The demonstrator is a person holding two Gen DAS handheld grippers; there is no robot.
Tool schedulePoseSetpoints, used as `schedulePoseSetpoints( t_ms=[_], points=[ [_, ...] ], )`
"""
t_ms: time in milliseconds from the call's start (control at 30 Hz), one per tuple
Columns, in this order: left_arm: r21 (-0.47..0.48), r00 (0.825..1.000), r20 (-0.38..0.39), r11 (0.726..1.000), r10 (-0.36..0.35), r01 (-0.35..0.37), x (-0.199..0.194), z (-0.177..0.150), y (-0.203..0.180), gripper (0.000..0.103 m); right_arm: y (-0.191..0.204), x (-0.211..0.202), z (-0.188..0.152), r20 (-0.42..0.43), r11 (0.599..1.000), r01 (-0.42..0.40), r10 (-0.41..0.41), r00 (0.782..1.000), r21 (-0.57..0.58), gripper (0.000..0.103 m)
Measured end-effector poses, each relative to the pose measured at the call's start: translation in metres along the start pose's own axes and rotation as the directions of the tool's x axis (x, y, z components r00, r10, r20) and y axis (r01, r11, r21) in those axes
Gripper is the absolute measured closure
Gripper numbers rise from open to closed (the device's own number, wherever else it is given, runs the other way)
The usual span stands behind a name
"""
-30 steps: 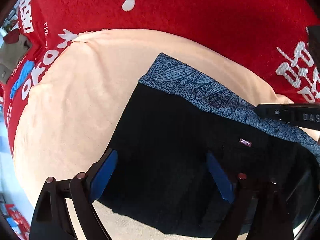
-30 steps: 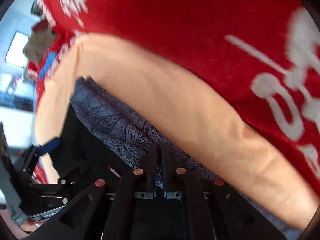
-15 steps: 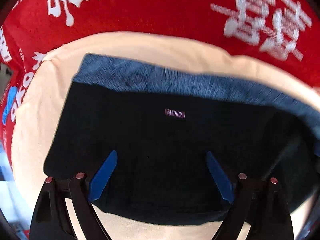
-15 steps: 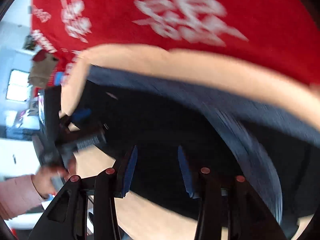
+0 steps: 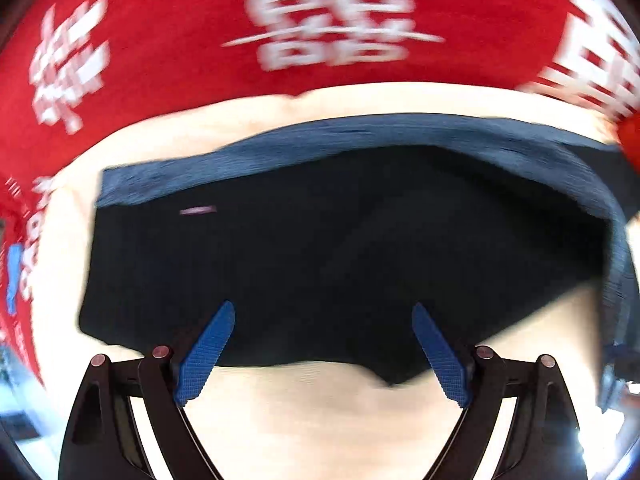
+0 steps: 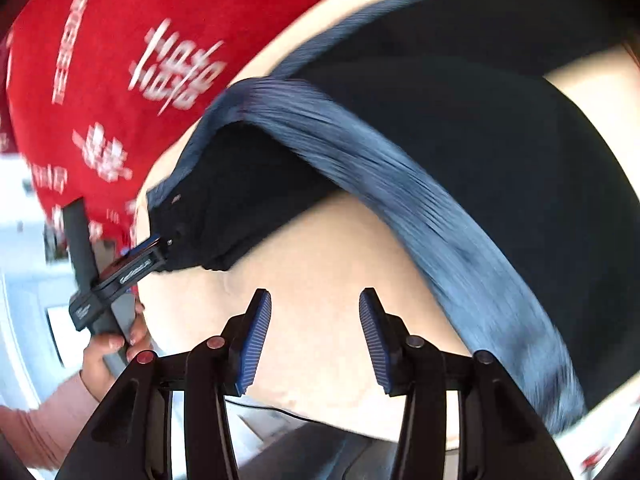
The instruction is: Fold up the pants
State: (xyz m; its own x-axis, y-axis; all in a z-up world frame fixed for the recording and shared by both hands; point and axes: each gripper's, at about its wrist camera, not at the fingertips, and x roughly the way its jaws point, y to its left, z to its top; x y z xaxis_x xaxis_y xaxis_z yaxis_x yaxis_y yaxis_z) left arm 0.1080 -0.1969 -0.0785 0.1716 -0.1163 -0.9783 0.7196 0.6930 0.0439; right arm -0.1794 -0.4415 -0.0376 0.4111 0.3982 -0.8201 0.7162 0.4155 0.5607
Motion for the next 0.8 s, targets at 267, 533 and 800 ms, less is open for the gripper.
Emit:
schedulePoseSetpoints(
  t_ms=[267, 533, 800],
  points=[
    [0.165, 0.985, 0.015, 0.972, -0.172, 0.168, -0.022, -0.004, -0.115, 0.012, -0.085, -0.051, -0.083, 0.231, 0.955, 0.015, -0.086, 0.969, 0.295, 0.053],
    [0.252, 0.933, -0.071, 0.898, -0.354, 0.360, -0.044, -0.035, -0.189, 0.012, -0.143, -0.066, -0.128, 0.291, 0.911, 0.020, -0.152, 0.945, 0.411, 0.053],
    [0.231, 0.916, -0.169, 0.889, -0.364, 0.396, -0.012, -0.041, -0.239, 0.012, -0.161, -0.059, -0.111, 0.295, 0.936, -0.118, 0.016, 0.955, 0.333, 0.053]
  ],
)
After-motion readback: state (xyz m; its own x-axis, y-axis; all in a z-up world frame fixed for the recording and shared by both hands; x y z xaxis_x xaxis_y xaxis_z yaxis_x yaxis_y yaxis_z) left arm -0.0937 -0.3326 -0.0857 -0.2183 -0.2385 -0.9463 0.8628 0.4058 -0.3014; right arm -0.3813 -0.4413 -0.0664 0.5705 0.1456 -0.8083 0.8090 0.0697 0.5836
